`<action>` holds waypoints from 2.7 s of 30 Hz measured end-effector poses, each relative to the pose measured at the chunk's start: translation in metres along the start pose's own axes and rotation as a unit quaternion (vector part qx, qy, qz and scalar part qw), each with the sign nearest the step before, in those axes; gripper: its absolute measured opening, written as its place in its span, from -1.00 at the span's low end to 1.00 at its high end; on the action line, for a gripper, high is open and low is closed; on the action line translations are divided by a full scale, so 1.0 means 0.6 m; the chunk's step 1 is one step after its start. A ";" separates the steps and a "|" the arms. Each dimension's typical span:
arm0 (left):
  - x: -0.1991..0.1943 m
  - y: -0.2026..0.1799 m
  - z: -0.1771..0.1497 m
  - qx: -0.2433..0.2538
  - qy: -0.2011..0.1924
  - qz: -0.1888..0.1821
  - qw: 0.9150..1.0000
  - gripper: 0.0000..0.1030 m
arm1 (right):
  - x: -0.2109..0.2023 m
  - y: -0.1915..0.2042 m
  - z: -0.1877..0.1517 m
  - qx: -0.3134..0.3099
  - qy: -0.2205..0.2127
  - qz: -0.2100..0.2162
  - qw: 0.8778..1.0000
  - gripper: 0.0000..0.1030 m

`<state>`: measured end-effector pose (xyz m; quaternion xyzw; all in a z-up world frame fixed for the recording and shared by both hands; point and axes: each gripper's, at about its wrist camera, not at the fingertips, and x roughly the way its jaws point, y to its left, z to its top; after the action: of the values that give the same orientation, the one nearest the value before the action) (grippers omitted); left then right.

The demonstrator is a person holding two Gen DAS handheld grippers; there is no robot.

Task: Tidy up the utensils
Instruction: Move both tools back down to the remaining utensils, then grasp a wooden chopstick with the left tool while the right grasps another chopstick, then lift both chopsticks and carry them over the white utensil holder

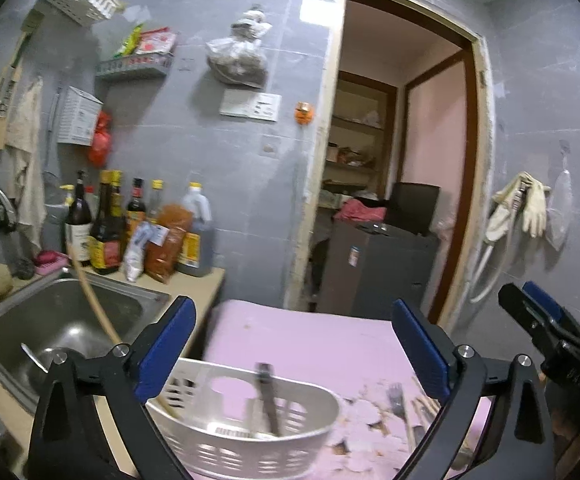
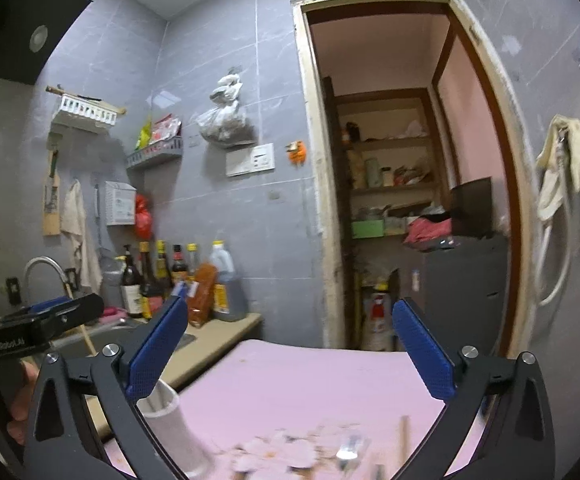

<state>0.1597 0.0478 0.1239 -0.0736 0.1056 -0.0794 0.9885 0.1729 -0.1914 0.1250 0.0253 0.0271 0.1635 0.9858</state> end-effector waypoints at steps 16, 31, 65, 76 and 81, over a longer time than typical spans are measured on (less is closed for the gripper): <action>0.061 -0.139 -0.090 0.042 0.083 -0.071 0.993 0.95 | -0.044 -0.130 -0.042 -0.034 0.067 -0.061 0.995 1.00; 0.163 -0.193 -0.181 0.077 0.217 -0.097 0.968 0.78 | 0.025 -0.211 -0.138 0.020 0.228 -0.060 0.972 0.33; 0.361 -0.179 -0.240 0.015 0.428 -0.151 0.891 -0.91 | 0.203 -0.237 -0.228 0.094 0.445 -0.018 0.890 -0.73; 0.334 -0.166 -0.223 -0.011 0.409 -0.147 0.901 -0.96 | 0.208 -0.237 -0.230 0.130 0.451 -0.021 0.883 -0.90; 0.298 -0.164 -0.208 -0.013 0.374 -0.150 0.915 -0.96 | 0.165 -0.240 -0.203 0.158 0.397 -0.018 0.904 -0.90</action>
<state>0.2908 -0.0950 -0.0159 -0.0664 0.4564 -0.2472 0.8522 0.3053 -0.2906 -0.0092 0.1134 0.4419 0.1360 0.8794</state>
